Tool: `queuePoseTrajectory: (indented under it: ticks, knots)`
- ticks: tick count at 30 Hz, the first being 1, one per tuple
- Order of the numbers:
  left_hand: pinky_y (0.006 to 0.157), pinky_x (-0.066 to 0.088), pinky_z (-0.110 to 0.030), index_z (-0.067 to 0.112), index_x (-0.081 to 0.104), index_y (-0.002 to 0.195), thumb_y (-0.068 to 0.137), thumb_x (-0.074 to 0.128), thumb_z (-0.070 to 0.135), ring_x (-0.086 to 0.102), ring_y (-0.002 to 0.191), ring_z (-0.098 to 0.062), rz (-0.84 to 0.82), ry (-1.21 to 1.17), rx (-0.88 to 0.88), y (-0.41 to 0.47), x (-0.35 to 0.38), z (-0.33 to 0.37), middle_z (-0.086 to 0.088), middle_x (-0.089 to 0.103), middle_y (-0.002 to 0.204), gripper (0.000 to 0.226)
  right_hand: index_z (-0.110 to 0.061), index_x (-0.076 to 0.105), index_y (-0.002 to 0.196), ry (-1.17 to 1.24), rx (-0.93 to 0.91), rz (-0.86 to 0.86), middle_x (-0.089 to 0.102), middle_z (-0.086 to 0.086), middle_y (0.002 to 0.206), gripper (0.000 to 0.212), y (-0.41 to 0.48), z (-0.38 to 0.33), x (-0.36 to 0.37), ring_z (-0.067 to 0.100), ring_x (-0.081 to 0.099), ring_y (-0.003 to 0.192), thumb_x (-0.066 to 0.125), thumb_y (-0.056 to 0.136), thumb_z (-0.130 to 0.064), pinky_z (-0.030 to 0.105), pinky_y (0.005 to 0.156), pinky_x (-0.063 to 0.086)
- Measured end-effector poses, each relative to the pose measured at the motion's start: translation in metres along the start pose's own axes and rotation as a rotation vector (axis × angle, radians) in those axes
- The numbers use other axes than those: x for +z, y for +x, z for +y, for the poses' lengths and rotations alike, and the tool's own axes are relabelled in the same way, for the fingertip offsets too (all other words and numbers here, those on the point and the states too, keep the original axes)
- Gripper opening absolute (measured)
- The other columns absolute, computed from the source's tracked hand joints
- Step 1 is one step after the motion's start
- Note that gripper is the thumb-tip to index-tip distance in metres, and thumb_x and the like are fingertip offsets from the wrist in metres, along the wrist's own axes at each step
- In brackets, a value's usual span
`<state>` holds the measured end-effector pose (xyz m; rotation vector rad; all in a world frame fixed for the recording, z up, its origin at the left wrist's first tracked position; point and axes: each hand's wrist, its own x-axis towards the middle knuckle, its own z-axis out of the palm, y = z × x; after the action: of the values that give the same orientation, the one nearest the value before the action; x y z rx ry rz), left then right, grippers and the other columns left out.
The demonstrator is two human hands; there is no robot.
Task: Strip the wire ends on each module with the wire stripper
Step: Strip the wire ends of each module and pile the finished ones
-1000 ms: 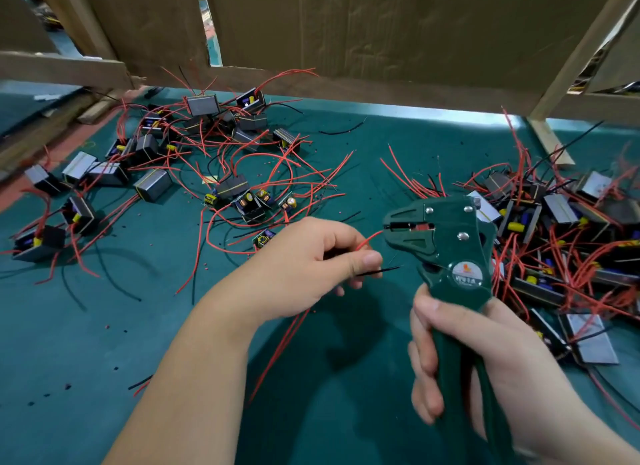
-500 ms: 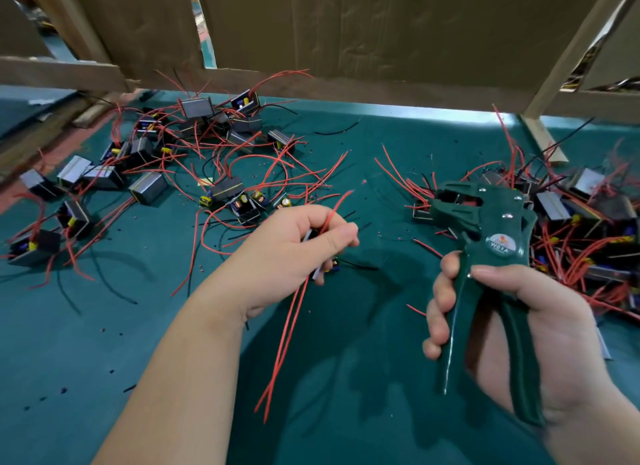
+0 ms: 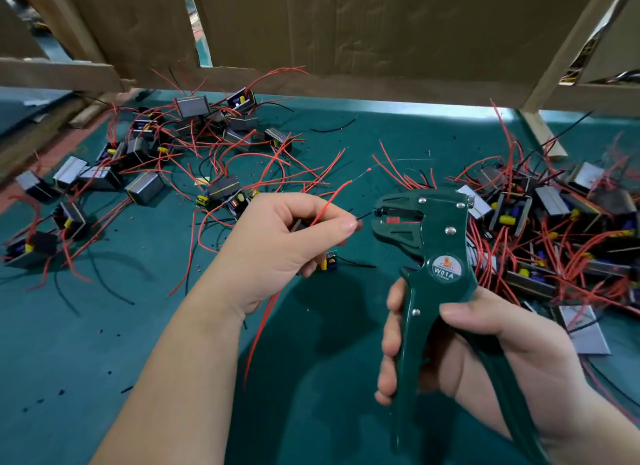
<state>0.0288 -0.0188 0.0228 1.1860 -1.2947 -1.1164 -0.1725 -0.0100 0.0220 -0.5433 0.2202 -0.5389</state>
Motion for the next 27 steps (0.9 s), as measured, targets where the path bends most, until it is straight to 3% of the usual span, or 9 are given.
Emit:
queuePoseTrajectory:
  ticks: [2,4,9,20,24,27]
  knots:
    - [0.040,0.036,-0.016,0.024,0.078,0.076,0.071,0.077,0.019,0.044,0.043,-0.005,-0.010,-0.027,0.028,-0.001,0.000,0.001,0.005,0.065,0.058,0.007,0.015,0.065,0.096,-0.138,0.011,0.102,0.064,0.035,0.083,0.039,0.002,0.001,-0.004,0.044,0.067,0.074,0.082,0.067,-0.006,0.045,0.069,0.056]
    - [0.041,0.038,-0.014,0.022,0.077,0.075,0.069,0.079,0.021,0.046,0.043,-0.004,-0.016,-0.037,0.036,-0.002,0.000,0.002,0.004,0.066,0.059,0.006,0.009,0.067,0.093,-0.219,0.041,0.171,0.063,0.031,0.075,0.052,-0.003,0.004,-0.011,0.042,0.066,0.064,0.089,0.054,-0.016,0.046,0.063,0.055]
    - [0.044,0.040,-0.014,0.024,0.074,0.067,0.068,0.072,0.023,0.047,0.045,-0.001,-0.016,-0.010,0.046,-0.004,0.002,0.005,0.009,0.061,0.054,0.002,0.005,0.064,0.104,-0.308,0.022,0.161,0.063,0.030,0.083,0.045,-0.009,0.005,-0.011,0.044,0.064,0.068,0.079,0.069,-0.020,0.053,0.068,0.050]
    - [0.048,0.040,-0.009,0.016,0.066,0.069,0.080,0.068,-0.002,0.048,0.045,0.003,-0.008,0.056,0.071,-0.003,0.001,0.002,0.013,0.058,0.051,0.020,-0.004,0.066,0.087,-0.454,0.002,0.275,0.059,0.026,0.070,0.029,-0.012,0.009,-0.003,0.039,0.061,0.058,0.077,0.066,-0.021,0.048,0.060,0.051]
    - [0.049,0.040,-0.013,0.018,0.065,0.079,0.087,0.064,0.006,0.048,0.049,-0.001,-0.039,0.100,0.025,-0.002,0.000,0.002,0.011,0.057,0.055,0.015,-0.005,0.062,0.080,-0.402,-0.009,0.338,0.054,0.024,0.065,0.033,-0.011,0.012,-0.002,0.036,0.058,0.051,0.081,0.064,-0.027,0.047,0.055,0.050]
    - [0.049,0.041,-0.020,0.015,0.067,0.095,0.099,0.048,0.019,0.049,0.053,-0.010,-0.048,0.054,-0.132,-0.001,0.002,-0.002,0.005,0.059,0.062,0.020,-0.009,0.057,0.065,-0.493,-0.067,0.522,0.049,0.020,0.059,0.033,-0.008,0.020,-0.001,0.031,0.051,0.039,0.076,0.061,-0.036,0.041,0.049,0.047]
